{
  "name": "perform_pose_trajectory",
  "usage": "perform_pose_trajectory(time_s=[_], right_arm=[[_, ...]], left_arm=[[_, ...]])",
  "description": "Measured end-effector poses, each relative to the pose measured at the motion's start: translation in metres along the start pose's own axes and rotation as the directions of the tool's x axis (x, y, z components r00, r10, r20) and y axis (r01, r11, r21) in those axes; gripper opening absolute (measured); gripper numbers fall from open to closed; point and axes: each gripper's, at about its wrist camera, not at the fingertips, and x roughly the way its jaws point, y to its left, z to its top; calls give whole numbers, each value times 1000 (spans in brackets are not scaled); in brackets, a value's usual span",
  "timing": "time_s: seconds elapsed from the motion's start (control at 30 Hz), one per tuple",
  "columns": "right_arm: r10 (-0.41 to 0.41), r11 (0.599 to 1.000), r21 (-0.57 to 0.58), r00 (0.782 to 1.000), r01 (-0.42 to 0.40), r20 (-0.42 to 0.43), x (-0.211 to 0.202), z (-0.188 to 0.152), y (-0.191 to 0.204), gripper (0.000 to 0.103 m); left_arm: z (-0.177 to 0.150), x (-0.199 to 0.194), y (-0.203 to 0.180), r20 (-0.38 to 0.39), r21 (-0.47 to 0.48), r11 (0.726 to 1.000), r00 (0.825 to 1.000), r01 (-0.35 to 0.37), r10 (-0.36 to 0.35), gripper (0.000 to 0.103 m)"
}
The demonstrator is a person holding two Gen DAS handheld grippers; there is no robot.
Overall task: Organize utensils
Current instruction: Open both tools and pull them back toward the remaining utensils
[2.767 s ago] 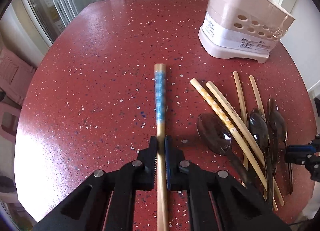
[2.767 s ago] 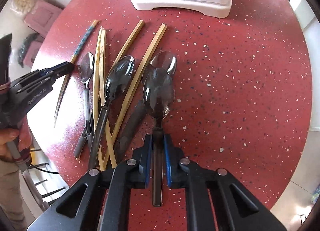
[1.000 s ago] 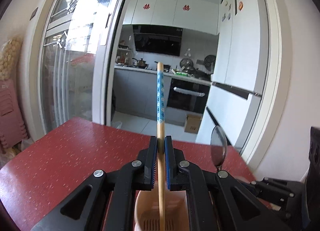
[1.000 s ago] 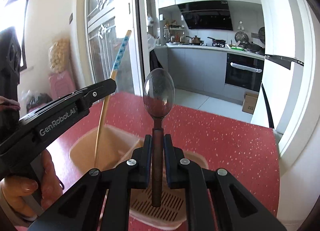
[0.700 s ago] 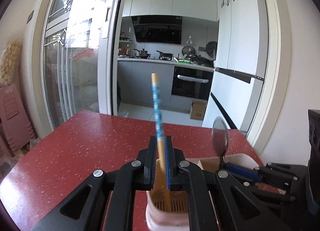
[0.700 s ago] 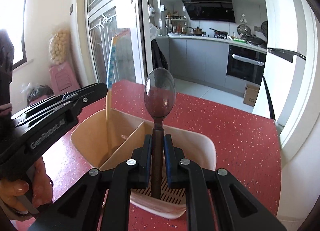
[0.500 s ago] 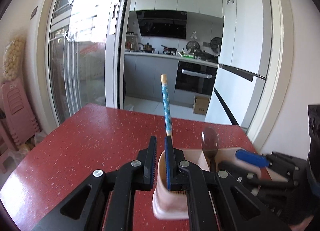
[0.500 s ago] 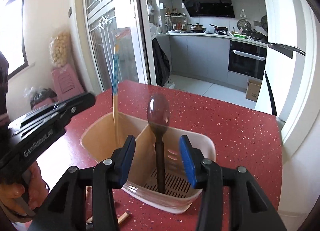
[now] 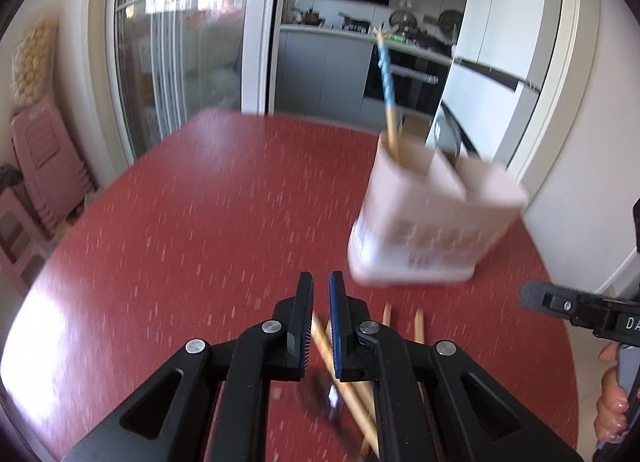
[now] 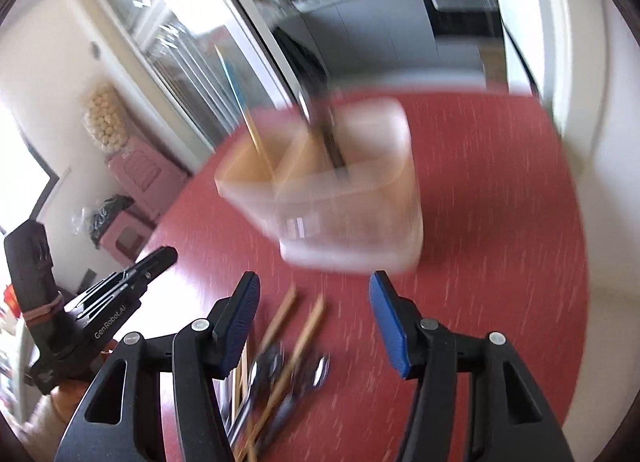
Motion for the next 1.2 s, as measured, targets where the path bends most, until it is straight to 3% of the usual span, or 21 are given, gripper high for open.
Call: perform_pose_trajectory(time_s=[0.2, 0.43, 0.47, 0.53, 0.73, 1.0, 1.2], right_arm=[[-41, 995, 79, 989, 53, -144, 23, -42, -17, 61], [-46, 994, 85, 976, 66, -212, 35, -64, -8, 61], [-47, 994, 89, 974, 68, -224, 37, -65, -7, 61], [-51, 993, 93, 970, 75, -238, 40, -66, -5, 61], [-71, 990, 100, 960, 101, -271, 49, -59, 5, 61], [-103, 986, 91, 938, 141, -332, 67, -51, 15, 57], [-134, 982, 78, 920, 174, -369, 84, -49, 31, 44]], left_arm=[[-47, 11, 18, -127, -65, 998, 992, 18, -26, 37], [-74, 16, 29, -191, -125, 992, 980, 30, -54, 37], [-76, 16, 29, -196, -130, 991, 979, 30, -55, 52], [-78, 16, 31, -213, -141, 990, 976, 19, -50, 103], [-73, 16, 35, -202, -153, 988, 979, 8, -39, 103], [-73, 35, 41, -288, -182, 983, 957, -14, -40, 103], [-74, 49, 38, -339, -222, 975, 935, 27, -103, 103]])
